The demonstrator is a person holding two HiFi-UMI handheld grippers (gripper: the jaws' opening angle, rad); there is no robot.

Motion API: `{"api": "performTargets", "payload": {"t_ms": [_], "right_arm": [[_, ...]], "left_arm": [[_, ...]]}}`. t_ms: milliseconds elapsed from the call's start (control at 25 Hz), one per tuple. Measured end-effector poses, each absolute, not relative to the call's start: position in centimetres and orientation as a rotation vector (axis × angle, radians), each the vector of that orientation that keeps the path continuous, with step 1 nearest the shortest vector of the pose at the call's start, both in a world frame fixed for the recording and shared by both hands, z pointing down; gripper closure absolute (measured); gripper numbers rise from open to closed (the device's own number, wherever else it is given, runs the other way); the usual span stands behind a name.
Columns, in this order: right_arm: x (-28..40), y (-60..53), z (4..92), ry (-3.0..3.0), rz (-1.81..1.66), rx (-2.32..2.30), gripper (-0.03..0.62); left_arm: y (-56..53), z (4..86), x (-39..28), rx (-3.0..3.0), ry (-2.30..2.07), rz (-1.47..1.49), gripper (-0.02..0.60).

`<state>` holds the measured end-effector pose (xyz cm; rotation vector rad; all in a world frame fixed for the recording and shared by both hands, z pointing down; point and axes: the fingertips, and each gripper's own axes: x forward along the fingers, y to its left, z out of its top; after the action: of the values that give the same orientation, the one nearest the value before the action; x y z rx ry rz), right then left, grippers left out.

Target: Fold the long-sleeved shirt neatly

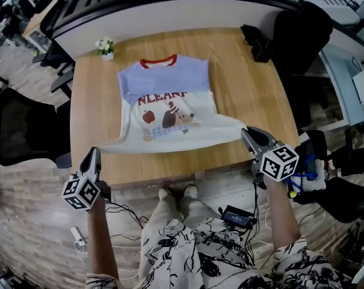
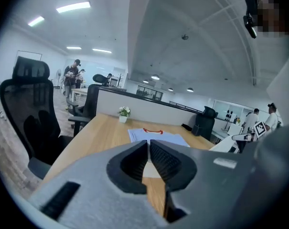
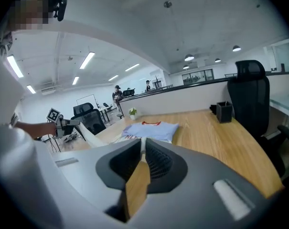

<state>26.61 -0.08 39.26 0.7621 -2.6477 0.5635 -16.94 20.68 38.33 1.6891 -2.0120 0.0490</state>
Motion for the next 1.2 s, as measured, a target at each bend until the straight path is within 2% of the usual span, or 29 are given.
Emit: {"api": "performTargets", "payload": {"t_ms": [240,440,760,1200], "right_arm": [[23.4,-7.8,34.9,-2.679,0.439,0.823,0.553],[20.3,-14.2,35.2,-2.64,0.454,0.888,0.553],[15.4,-24.1,40.0,-2.541,0.538,0.946,0.553],[9.0,-35.8,52.2,-2.321,0.594,0.965,0.551]], "left_arm": [[13.2,34.5,-20.6,1.761,-2.067,0.078,0.557],[7.3,35.3,-24.0,1.733,-2.064,0.077,0.557],[-3.7,39.7,-30.4,1.722,-2.015,0.152,0.557],[-15.3,52.4,-36.5,1.657,-1.86,0.351,0.557]]}}
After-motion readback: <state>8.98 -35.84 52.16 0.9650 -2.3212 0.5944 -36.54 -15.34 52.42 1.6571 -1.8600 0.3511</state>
